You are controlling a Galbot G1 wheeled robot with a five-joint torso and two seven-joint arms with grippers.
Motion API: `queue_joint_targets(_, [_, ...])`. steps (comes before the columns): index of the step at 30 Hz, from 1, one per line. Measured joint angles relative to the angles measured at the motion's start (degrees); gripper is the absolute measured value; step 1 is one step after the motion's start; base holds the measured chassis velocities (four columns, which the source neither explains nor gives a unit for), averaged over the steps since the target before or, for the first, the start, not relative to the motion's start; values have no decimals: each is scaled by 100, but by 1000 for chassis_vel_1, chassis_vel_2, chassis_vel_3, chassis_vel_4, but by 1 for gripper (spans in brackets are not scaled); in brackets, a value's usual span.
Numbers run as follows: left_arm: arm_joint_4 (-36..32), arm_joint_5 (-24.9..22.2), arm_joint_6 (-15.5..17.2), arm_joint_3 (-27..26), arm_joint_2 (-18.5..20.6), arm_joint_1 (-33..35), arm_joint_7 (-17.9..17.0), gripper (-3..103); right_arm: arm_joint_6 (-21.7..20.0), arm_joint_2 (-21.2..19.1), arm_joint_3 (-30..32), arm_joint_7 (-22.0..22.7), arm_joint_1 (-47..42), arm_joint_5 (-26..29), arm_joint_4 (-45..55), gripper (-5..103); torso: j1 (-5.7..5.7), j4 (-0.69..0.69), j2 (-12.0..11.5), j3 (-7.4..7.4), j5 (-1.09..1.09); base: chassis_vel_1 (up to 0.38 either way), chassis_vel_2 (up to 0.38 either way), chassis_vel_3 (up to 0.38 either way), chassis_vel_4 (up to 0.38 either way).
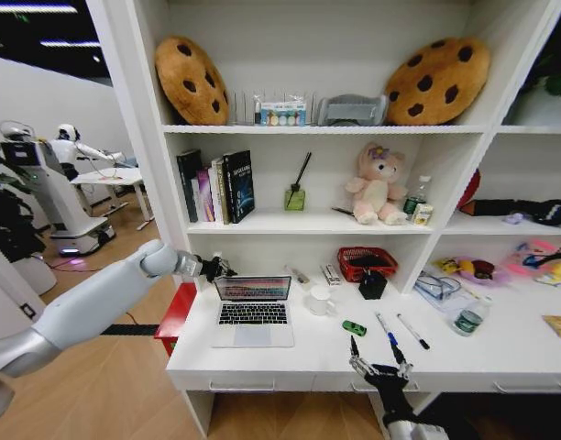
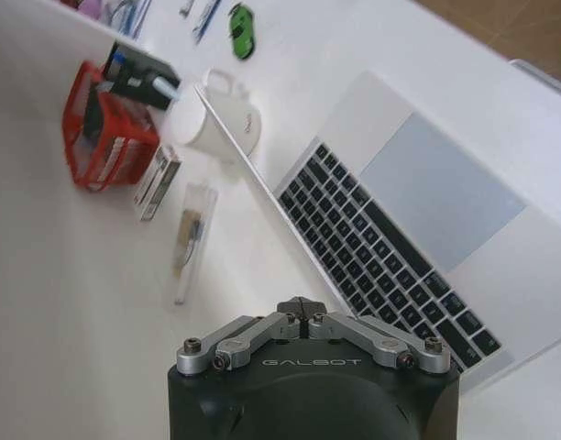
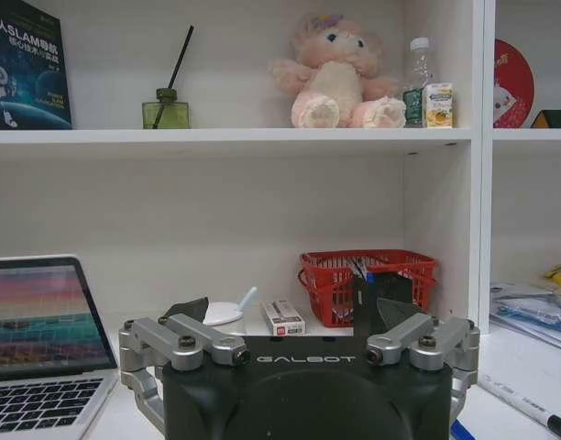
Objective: Organize the objects on the table.
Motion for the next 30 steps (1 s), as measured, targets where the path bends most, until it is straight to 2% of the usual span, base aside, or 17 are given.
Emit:
queue_joint_targets(4, [-846, 103, 184, -36, 289, 583, 93, 0, -3, -1, -29, 3, 17, 1, -9, 100, 0, -2, 0, 0, 2, 0, 0, 0, 0])
queue_joint_targets(10, [-1603, 90, 420, -1760, 600, 2734, -265, 0, -6, -7, -28, 18, -17, -1, -19, 100, 0, -1, 0, -1, -4, 0, 0, 0, 0])
queue_joint_targets(11, [-1603, 90, 420, -1760, 600, 2734, -265, 0, -6, -7, -28, 18, -17, -1, -19, 100, 0, -1, 0, -1, -4, 0, 0, 0, 0])
queue_joint_targets(12, [-1793, -232, 589, -2612, 848, 3669, -955, 0, -7, -20, -27, 29, -23, 0, -19, 100, -1, 0, 1, -2, 4, 0, 0, 0, 0])
queue_joint_targets(13, [-1793, -232, 589, -2612, 848, 3669, -955, 0, -7, -20, -27, 29, -23, 0, -19, 100, -1, 0, 1, -2, 4, 0, 0, 0, 0])
queue_joint_targets(15, [-2004, -1148, 1071, -3345, 1290, 4740, -2485, 0, -52, -15, -34, 48, -35, 1, 3, 100, -1, -1, 0, -2, 5, 0, 0, 0, 0])
queue_joint_targets(17, [-2109, -1801, 1415, -3789, 1331, 5342, -3244, 0, -139, 8, -31, 56, -85, 13, 50, 100, -1, 1, 1, -2, 7, 0, 0, 0, 0])
queue_joint_targets(18, [-2109, -1801, 1415, -3789, 1331, 5342, -3244, 0, -139, 8, -31, 56, -85, 13, 50, 100, -1, 1, 1, -2, 7, 0, 0, 0, 0])
queue_joint_targets(19, [-2189, -2645, 1722, -4046, 1220, 5868, -4485, 0, -233, 42, -19, 73, -182, 37, 129, 100, -1, -1, 1, -2, 3, 0, 0, 0, 0])
queue_joint_targets(20, [-2306, -3104, 2000, -4217, 1056, 6169, -5245, -1, -277, 37, 2, 82, -206, 35, 175, 100, -1, -6, 1, -2, 1, 0, 0, 0, 0])
queue_joint_targets(21, [-2306, -3104, 2000, -4217, 1056, 6169, -5245, -1, -277, 37, 2, 82, -206, 35, 175, 100, -1, -6, 1, -2, 1, 0, 0, 0, 0])
queue_joint_targets(24, [-3052, -4548, 3164, -5154, 137, 7291, -7542, 15, -314, -91, 162, 73, -211, 68, 280, 100, 0, -6, 0, -2, 3, 0, 0, 0, 0])
queue_joint_targets(25, [-3052, -4548, 3164, -5154, 137, 7291, -7542, 15, -314, -91, 162, 73, -211, 68, 280, 100, 0, -6, 0, -2, 3, 0, 0, 0, 0])
queue_joint_targets(26, [-3510, -4958, 3566, -5636, -305, 7770, -8031, 20, -318, -145, 237, 46, -212, 144, 298, 100, 1, -1, 0, -1, 2, 0, 0, 0, 0])
queue_joint_targets(27, [-3510, -4958, 3566, -5636, -305, 7770, -8031, 20, -318, -145, 237, 46, -212, 144, 298, 100, 1, -1, 0, -1, 2, 0, 0, 0, 0])
queue_joint_targets(29, [-4230, -4784, 3643, -6498, -1314, 8620, -8153, 31, -358, -249, 357, 32, -187, 308, 329, 100, 0, -2, 1, -2, 4, 0, 0, 0, 0])
queue_joint_targets(30, [-4230, -4784, 3643, -6498, -1314, 8620, -8153, 31, -358, -249, 357, 32, -187, 308, 329, 100, 0, -2, 1, -2, 4, 0, 0, 0, 0])
